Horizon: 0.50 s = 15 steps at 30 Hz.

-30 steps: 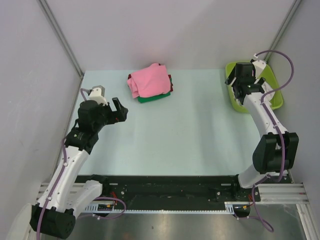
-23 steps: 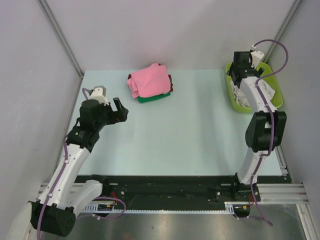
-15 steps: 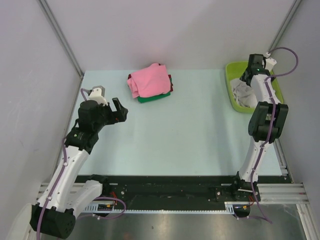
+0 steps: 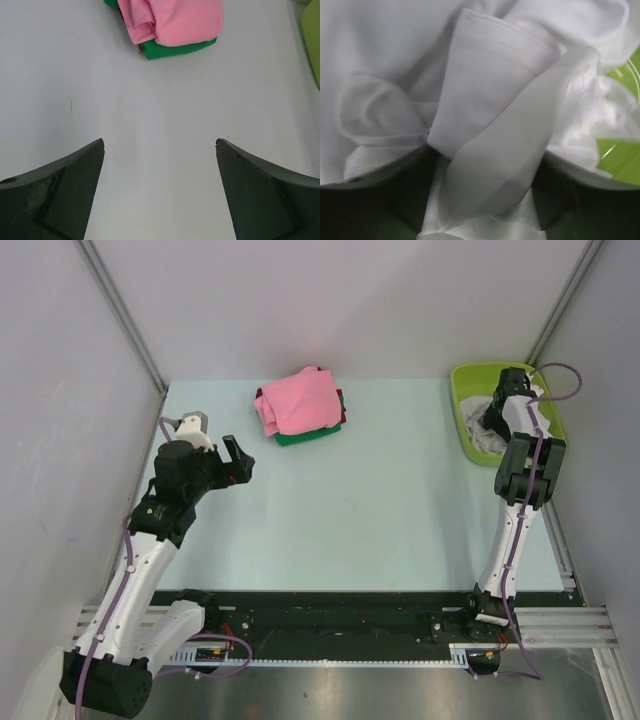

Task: Fold and stack the t-shirts
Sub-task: Grab the tshirt from the pile

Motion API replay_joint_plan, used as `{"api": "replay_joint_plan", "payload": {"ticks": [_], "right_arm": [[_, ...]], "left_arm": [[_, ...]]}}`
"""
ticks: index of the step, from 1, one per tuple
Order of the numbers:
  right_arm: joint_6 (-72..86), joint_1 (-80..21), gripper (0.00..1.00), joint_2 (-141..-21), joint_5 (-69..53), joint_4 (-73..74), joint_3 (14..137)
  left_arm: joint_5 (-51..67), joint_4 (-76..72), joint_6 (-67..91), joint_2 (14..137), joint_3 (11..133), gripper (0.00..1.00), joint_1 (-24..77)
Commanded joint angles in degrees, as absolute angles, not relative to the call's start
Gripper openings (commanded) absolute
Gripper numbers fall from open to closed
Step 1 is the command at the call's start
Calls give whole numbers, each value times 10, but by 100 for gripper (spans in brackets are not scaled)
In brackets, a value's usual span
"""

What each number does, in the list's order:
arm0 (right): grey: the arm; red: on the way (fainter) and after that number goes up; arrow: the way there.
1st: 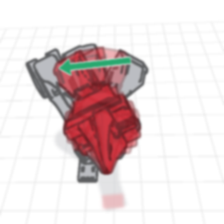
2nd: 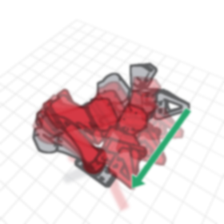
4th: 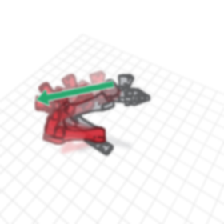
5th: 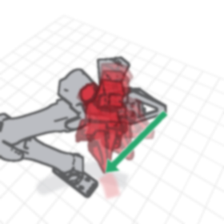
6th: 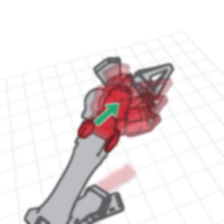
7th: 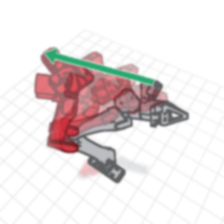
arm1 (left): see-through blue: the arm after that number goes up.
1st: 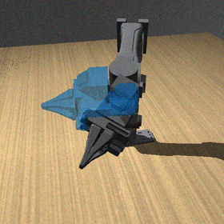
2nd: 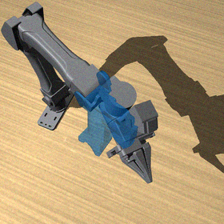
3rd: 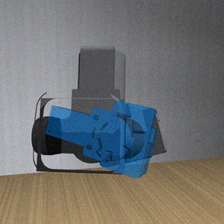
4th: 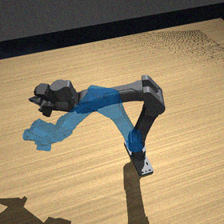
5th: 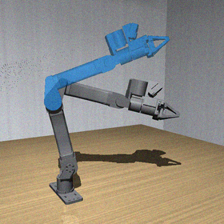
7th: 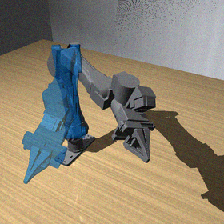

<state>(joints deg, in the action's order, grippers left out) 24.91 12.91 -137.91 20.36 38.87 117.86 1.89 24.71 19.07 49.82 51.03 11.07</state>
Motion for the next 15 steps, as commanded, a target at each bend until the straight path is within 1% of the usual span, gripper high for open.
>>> {"api": "replay_joint_plan", "payload": {"ticks": [1, 2, 3, 6, 8, 10, 12, 13, 15], "right_arm": [[253, 129, 49, -1404, 160, 423, 1218], [256, 129, 6, -1406, 161, 426, 1223], [258, 129, 0, -1410, 166, 432, 1234], [254, 113, 0, -1384, 198, 421, 1245], [234, 100, 0, -1330, 226, 390, 1233], [235, 84, 0, -1284, 234, 377, 1251], [248, 77, 0, -1257, 216, 386, 1269], [272, 70, 0, -1237, 187, 386, 1269], [295, 62, 0, -1174, 153, 366, 1257]], "left_arm": [[26, 240, 188, 493, 517, 97, 107], [26, 241, 188, 496, 518, 98, 107], [26, 242, 188, 497, 519, 98, 107], [26, 242, 187, 498, 519, 97, 106], [25, 241, 187, 497, 519, 98, 105], [25, 241, 187, 496, 517, 97, 103], [20, 240, 187, 496, 515, 97, 103], [18, 241, 187, 495, 514, 98, 103], [8, 239, 188, 495, 508, 97, 103]]}}
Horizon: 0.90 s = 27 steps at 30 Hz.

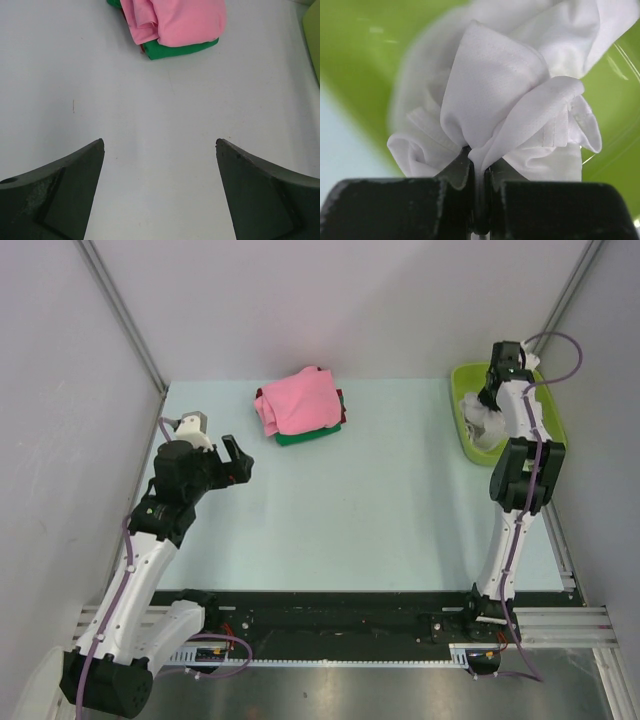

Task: Fold and stack the t-shirts
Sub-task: Grab the tshirt from the pile, then move the tshirt to the center of the board

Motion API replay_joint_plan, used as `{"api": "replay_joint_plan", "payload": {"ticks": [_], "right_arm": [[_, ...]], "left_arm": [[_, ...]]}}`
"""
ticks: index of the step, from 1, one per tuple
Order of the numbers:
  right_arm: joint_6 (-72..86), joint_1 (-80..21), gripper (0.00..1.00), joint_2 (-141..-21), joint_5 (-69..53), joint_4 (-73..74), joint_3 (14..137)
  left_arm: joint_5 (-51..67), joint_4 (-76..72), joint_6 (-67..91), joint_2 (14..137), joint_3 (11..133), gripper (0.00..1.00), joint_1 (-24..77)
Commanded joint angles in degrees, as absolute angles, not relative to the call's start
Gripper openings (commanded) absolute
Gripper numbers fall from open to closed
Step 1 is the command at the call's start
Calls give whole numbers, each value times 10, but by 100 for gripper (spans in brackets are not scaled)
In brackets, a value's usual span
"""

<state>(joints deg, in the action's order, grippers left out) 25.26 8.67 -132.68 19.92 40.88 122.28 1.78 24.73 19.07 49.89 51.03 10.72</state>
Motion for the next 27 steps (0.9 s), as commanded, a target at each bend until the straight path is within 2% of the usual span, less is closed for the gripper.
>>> {"api": "replay_joint_plan", "payload": {"ticks": [1, 10, 15, 18, 21, 22, 24, 25, 26, 27], "right_arm": [[302, 56, 0, -1152, 135, 357, 1239], [280, -99, 0, -929, 85, 392, 1208], [267, -202, 0, -775, 69, 356, 1024], [272, -240, 0, -714, 65, 393, 970], [284, -289, 0, -637, 93, 397, 849], [288, -310, 5, -622, 110, 397, 788], [297, -329, 40, -594, 132, 428, 753], [299, -346, 76, -591, 168, 442, 732], [305, -353, 94, -588, 190, 468, 731], [305, -359, 100, -586, 229, 479, 732]], "left_arm": [[2, 239, 188, 497, 506, 97, 103], [-40, 232, 191, 470, 498, 96, 103], [-38, 250, 206, 467, 519, 96, 104], [-19, 249, 223, 454, 526, 96, 104], [-4, 254, 235, 447, 533, 96, 104], [-4, 258, 236, 446, 533, 96, 104], [12, 260, 245, 442, 533, 96, 105], [23, 256, 248, 439, 530, 96, 105], [27, 251, 252, 438, 523, 96, 108], [32, 248, 255, 435, 520, 96, 111]]}}
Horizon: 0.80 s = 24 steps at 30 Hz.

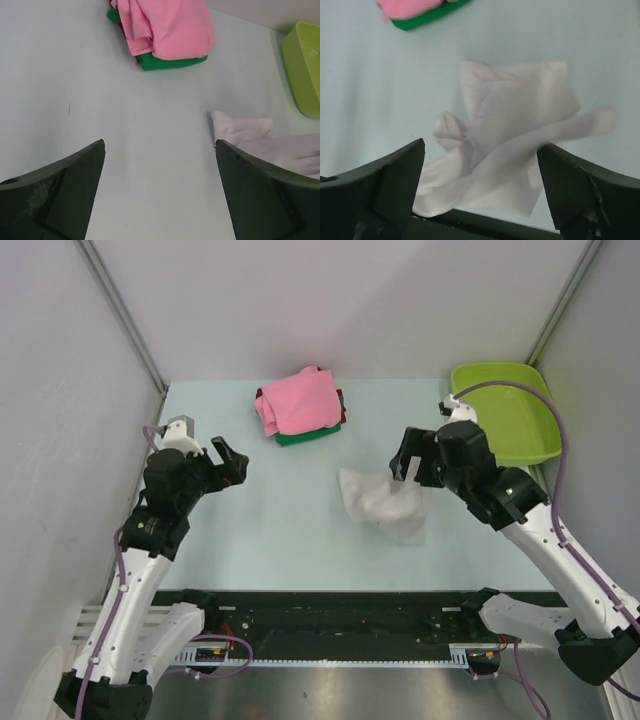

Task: Fold and stack the t-shirts
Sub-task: Move the tshirt to the center of the board, then flatten the tshirt out

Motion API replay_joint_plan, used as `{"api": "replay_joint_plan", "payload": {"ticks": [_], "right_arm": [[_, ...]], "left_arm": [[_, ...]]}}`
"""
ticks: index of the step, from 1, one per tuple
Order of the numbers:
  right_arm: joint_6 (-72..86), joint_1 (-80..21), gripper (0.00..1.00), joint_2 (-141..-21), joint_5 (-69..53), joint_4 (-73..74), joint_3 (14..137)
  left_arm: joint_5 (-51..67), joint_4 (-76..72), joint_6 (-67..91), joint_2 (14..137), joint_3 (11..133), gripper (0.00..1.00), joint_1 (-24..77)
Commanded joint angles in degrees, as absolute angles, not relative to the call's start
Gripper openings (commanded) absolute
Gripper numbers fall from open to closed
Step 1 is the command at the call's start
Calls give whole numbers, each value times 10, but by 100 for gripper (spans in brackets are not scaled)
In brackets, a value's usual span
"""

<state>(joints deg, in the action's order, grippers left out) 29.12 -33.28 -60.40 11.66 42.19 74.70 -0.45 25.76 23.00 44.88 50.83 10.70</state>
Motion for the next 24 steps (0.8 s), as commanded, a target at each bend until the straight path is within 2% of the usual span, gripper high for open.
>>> {"api": "replay_joint_plan", "payload": {"ticks": [1, 7, 16, 20, 21, 24], "right_arm": [[303, -365, 100, -581, 237, 482, 731], [273, -372, 100, -575, 262, 439, 731], [293, -366, 99, -748, 234, 370, 687], [310, -361, 90, -770, 228, 348, 637], [314, -359, 83, -768, 237, 345, 622], [323, -340, 74, -760, 229, 329, 570]], "left_arm": [[44, 238, 258, 436, 517, 96, 114], [19, 218, 265, 486, 515, 96, 199], [-30, 195, 275, 641, 564, 94, 305], [-46, 192, 285, 687, 569, 93, 337], [-46, 183, 287, 696, 564, 93, 339], [-38, 162, 296, 714, 544, 93, 345]]}}
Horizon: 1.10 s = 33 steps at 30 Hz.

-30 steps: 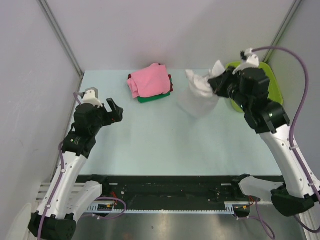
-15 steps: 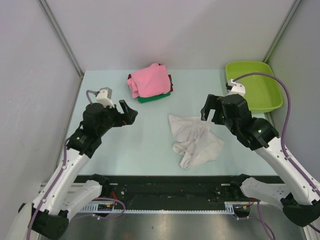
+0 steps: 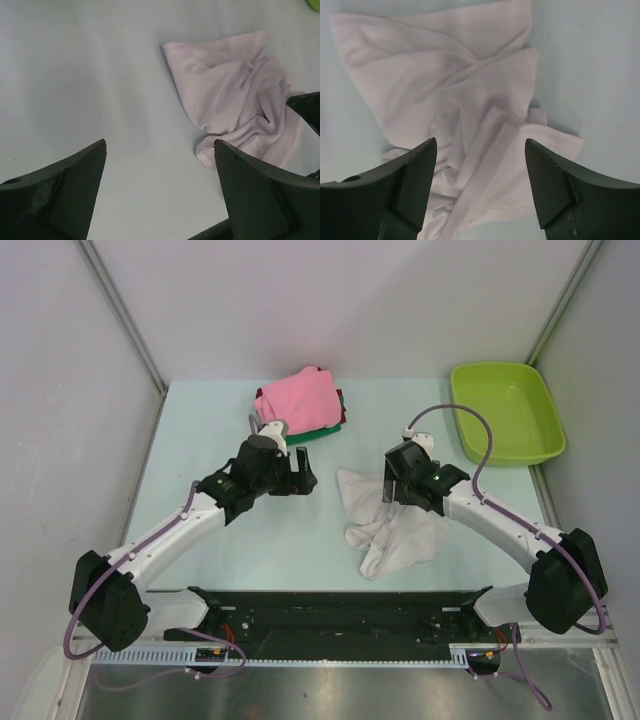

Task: Fold and stack the t-shirts
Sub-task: Flatten the tshirt out

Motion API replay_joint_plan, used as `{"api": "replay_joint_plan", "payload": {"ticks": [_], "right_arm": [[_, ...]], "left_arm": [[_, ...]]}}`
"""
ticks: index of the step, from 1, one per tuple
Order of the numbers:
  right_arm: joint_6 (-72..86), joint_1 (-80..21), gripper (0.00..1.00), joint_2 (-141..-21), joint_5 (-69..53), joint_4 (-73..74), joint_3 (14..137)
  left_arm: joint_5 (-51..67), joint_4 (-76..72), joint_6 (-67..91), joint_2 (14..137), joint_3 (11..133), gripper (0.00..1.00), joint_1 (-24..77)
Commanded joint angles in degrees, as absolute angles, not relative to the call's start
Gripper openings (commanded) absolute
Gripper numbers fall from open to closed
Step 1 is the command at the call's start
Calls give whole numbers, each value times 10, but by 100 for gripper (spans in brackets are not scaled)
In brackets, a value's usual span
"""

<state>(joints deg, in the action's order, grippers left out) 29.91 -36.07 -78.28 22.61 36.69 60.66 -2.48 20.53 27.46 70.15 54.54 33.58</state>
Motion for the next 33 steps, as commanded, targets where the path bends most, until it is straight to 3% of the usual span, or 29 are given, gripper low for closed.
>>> {"api": "replay_joint_plan", "payload": {"ticks": [1, 8, 10, 11, 13, 14, 21, 27, 33], "right_arm": [[325, -329, 72, -759, 227, 328, 560], [336, -316, 59, -732, 214, 308, 490], [337, -314, 48, -737, 214, 304, 487], [338, -312, 35, -739, 213, 303, 486], [340, -308, 20, -744, 210, 301, 485], [342, -308, 0, -743, 210, 300, 485], [314, -323, 0, -680, 215, 280, 545], [221, -377, 0, -710, 34, 276, 782], [151, -505, 0, -756, 126, 415, 1076]], "left_arm": [[-33, 155, 301, 716, 534, 93, 350], [-35, 132, 312, 739, 518, 93, 367], [-37, 131, 310, 740, 519, 92, 370], [-40, 131, 310, 739, 520, 92, 370], [-42, 132, 309, 739, 520, 92, 371], [-43, 134, 307, 739, 519, 92, 371], [-53, 152, 296, 724, 536, 92, 374], [-93, 182, 294, 679, 551, 92, 372], [-127, 208, 306, 622, 537, 92, 372]]}}
